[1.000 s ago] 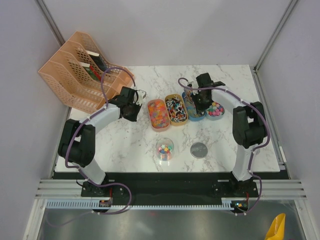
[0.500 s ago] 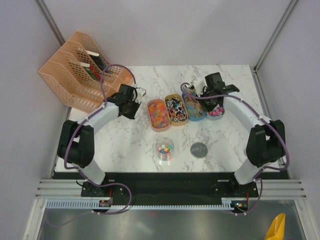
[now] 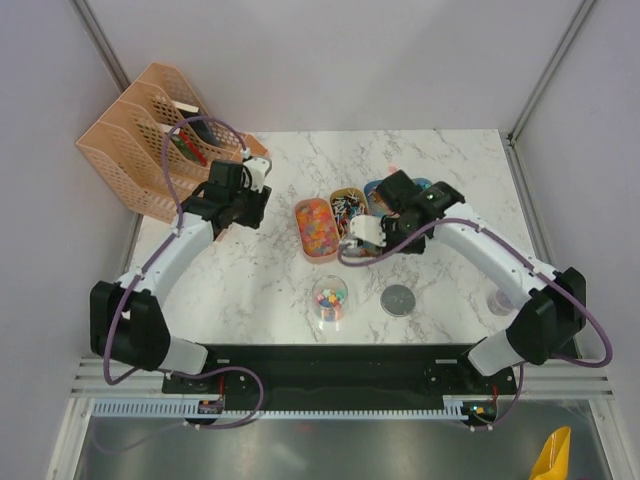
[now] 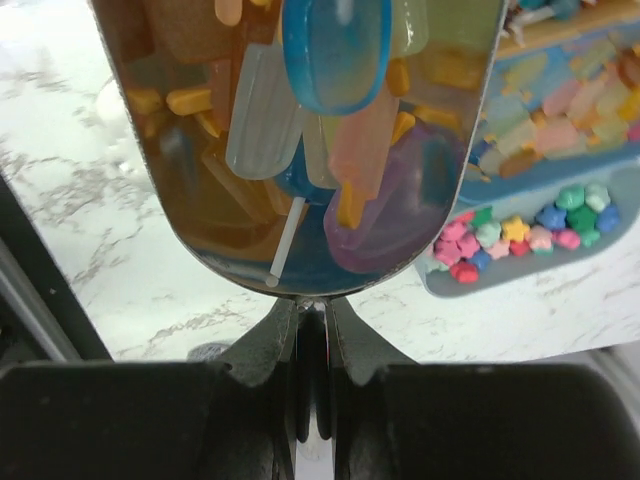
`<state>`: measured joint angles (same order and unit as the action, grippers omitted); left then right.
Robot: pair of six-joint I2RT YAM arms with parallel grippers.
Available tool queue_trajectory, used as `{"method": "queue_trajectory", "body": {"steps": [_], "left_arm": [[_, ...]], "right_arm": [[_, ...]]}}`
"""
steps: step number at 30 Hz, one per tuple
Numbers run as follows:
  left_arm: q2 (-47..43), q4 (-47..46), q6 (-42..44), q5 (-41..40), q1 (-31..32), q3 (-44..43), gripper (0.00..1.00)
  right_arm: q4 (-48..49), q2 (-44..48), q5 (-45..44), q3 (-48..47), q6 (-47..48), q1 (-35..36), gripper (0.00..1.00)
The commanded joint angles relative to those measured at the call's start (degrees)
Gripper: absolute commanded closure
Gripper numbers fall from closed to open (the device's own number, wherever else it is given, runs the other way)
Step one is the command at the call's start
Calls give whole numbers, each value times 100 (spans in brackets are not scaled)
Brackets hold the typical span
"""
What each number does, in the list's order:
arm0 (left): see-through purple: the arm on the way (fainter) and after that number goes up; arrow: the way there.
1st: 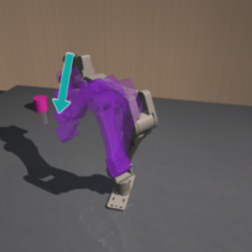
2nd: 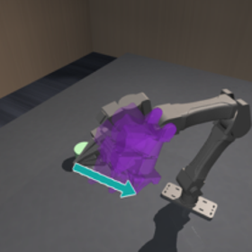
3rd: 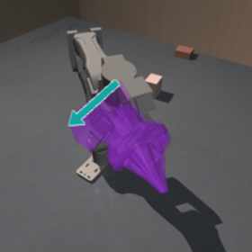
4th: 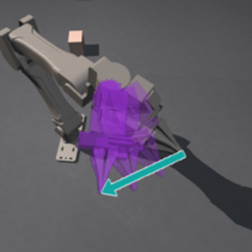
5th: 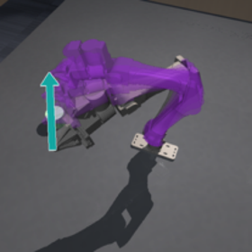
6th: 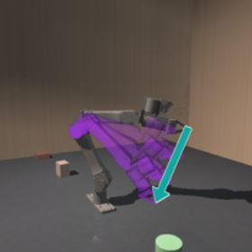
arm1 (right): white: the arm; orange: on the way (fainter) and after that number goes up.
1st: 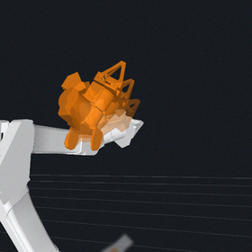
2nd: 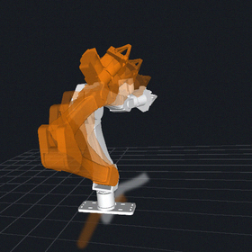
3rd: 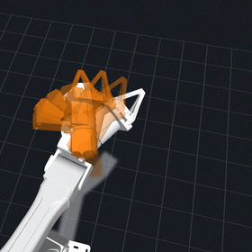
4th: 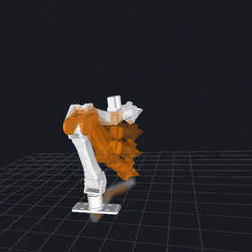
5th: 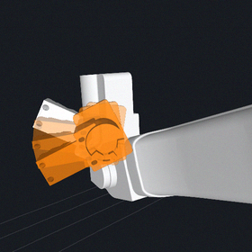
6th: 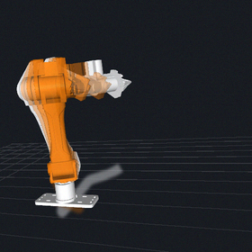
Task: Pack the candies
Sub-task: Scoop the fake candies from the storage box, then place the fake candies in the packing bottle.
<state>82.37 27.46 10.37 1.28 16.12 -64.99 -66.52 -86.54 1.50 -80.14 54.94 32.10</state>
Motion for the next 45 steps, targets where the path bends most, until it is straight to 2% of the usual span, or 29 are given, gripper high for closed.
{"method": "queue_trajectory", "body": {"steps": [1, 7, 15, 24, 32, 45], "left_arm": [[-405, 5, -263, 83, -74, 197, 44], [-686, 5, -395, 136, -197, 408, 47], [-1152, 13, -580, 215, -258, 724, 47], [-1654, 5, -729, 294, -311, 927, 44], [-1882, -4, -800, 505, -320, 936, 44], [-2032, 5, -888, 566, -320, 936, 44]], "right_arm": [[-484, 357, -535, 191, 255, 769, 100], [-687, 235, -1116, 183, -26, 1658, 100], [-976, -301, -2038, -177, -440, 2414, 100], [-1363, -907, -2838, -564, -800, 2775, 100], [-1706, -996, -3550, -591, -845, 3092, 100], [-1706, -909, -3850, -248, -906, 3259, 100]]}}
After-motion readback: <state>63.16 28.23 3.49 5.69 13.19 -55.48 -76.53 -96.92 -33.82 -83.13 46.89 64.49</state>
